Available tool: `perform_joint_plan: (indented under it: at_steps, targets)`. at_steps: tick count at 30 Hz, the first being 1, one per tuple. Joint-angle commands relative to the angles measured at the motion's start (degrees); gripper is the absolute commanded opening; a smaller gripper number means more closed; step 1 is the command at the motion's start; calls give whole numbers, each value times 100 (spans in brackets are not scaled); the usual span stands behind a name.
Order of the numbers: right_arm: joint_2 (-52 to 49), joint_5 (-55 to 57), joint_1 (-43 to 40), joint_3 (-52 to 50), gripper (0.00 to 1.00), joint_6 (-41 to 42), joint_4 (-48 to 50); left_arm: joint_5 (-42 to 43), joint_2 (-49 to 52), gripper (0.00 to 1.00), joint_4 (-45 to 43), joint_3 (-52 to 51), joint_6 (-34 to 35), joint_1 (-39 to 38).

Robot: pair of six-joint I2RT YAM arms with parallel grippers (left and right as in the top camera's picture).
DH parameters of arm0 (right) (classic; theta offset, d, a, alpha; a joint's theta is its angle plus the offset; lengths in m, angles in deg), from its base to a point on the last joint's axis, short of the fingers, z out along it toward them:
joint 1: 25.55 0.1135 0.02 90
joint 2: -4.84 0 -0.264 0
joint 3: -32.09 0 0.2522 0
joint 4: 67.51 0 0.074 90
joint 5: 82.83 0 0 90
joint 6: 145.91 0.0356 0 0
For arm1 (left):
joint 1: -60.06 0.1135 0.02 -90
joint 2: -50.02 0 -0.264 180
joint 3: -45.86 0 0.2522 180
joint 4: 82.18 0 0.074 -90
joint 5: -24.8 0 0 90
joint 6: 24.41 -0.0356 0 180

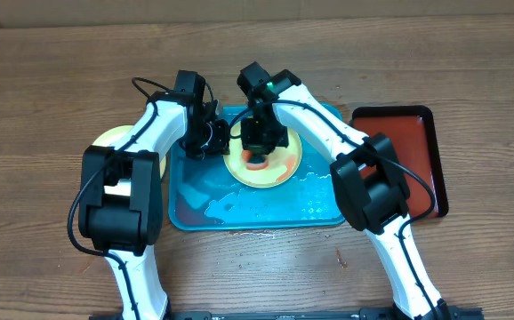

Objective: Clean dirty plates on tray and stack at the side

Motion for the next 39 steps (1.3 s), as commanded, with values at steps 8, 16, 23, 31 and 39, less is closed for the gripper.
perform_joint_plan:
  at_steps: [8, 16, 23, 31, 39]
  targets:
    - [-55, -11, -275, -129, 4, 785, 1294, -107, 138, 4, 9, -109, -72, 13]
    - [258, 763, -754, 50, 4, 605, 638, -107, 138, 4, 9, -109, -72, 15]
    - [1189, 1150, -951, 52, 4, 50, 17, -111, 138, 4, 11, -103, -177, 42]
    - [2380, 1154, -1119, 52, 4, -455, -748, -455, -249, 4, 448, 155, -417, 79]
    - [3381, 1150, -1843, 52, 4, -654, -1604, -1862, -1781, 4, 756, 155, -422, -70]
